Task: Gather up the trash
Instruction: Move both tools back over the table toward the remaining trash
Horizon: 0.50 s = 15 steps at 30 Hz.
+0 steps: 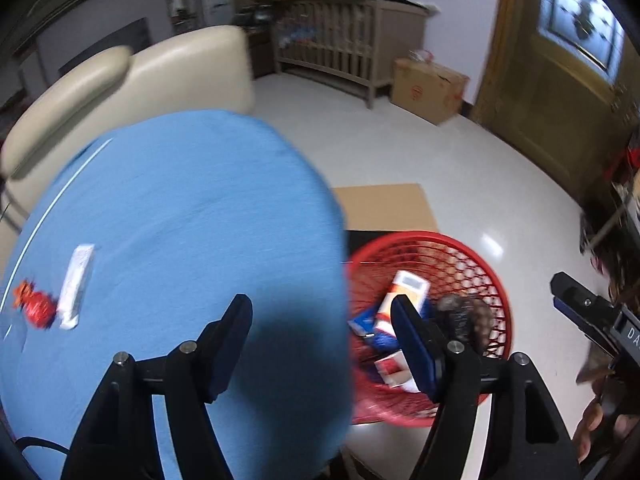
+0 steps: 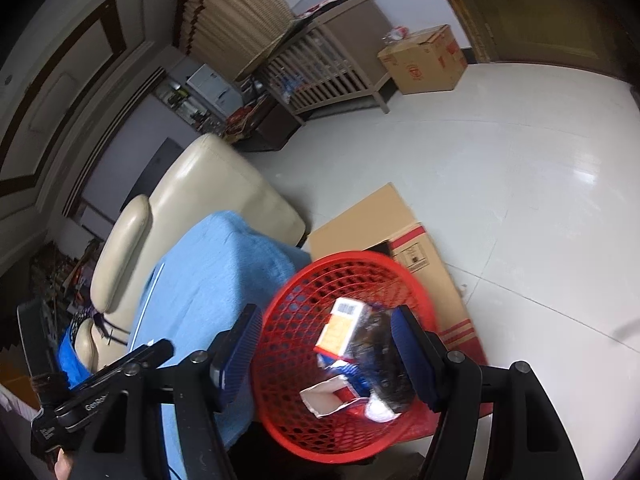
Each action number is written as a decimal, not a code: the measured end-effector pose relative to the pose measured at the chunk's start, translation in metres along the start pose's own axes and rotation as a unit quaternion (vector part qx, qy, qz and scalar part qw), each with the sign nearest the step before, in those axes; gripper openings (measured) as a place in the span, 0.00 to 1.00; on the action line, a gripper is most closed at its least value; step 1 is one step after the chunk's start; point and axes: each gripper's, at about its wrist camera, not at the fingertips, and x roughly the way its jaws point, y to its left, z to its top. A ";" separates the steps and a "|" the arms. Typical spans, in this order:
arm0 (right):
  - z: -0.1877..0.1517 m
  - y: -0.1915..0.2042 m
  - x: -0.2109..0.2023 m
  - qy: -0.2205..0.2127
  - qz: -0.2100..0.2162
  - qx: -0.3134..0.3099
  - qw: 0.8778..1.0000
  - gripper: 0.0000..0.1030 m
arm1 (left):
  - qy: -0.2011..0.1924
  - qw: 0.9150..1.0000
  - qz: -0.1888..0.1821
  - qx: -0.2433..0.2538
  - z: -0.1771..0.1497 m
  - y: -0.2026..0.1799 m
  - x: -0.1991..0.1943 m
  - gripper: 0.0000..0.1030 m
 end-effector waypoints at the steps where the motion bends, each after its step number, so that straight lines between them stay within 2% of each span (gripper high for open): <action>1: -0.002 0.008 0.003 0.006 0.003 -0.008 1.000 0.69 | -0.001 1.000 0.005 -0.007 -0.003 0.010 -0.003 0.70; 8: -0.027 0.068 0.027 0.049 0.023 -0.068 0.996 0.69 | -0.008 0.995 0.050 -0.089 -0.039 0.095 -0.023 0.71; 15: -0.060 0.134 0.054 0.104 0.043 -0.142 0.983 0.69 | -0.010 0.977 0.088 -0.195 -0.091 0.186 -0.040 0.71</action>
